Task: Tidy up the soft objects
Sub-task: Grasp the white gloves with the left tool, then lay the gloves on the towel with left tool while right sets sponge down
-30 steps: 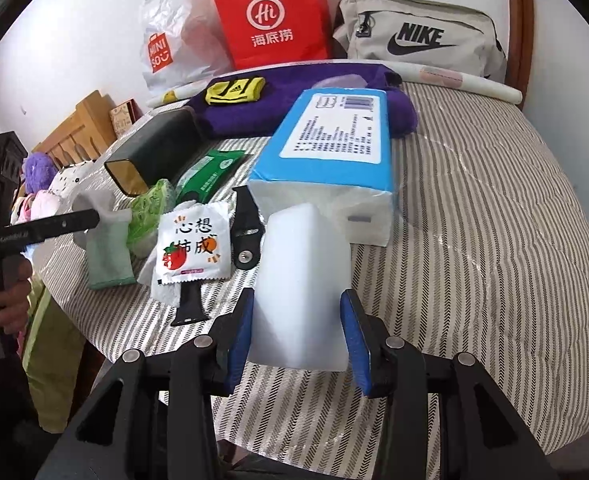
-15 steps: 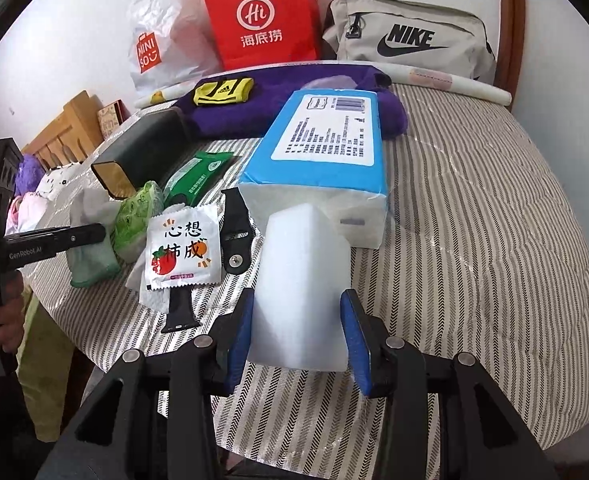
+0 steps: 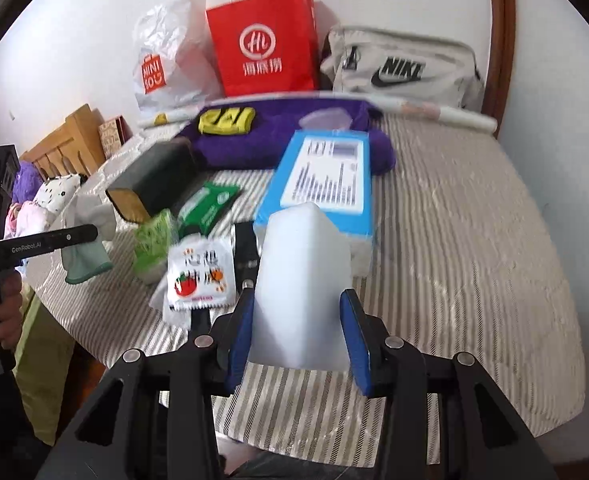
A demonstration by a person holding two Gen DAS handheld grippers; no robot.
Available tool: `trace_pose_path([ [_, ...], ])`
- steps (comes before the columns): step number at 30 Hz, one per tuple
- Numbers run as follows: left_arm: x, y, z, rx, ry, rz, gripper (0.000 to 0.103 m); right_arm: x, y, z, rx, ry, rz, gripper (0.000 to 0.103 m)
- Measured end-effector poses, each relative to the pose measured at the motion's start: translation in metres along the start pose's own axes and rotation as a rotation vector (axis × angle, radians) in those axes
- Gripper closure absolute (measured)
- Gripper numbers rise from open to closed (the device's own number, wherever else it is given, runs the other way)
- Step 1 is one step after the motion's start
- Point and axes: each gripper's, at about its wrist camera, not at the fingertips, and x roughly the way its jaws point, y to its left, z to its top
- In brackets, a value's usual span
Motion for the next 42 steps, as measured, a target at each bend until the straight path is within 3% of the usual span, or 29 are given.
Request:
trace_pose_path([
  [8,-0.012,-0.011,0.021,0.013,-0.028,0.004,0.090,-0.020,0.005,0.031,-0.035,-0.073,0.006,0.061],
  [17,-0.021,-0.010,0.061,0.001,-0.063,0.050,0.090,-0.011,0.005,0.073,-0.060,-0.095,0.028,0.061],
  [34,0.028,-0.008,0.158,-0.020,-0.055,0.061,0.090,0.065,-0.020,0.173,-0.013,-0.048,0.062,0.061],
  [42,0.062,0.006,0.189,-0.073,-0.028,0.014,0.090,0.112,-0.029,0.212,-0.012,-0.018,0.067,0.061],
])
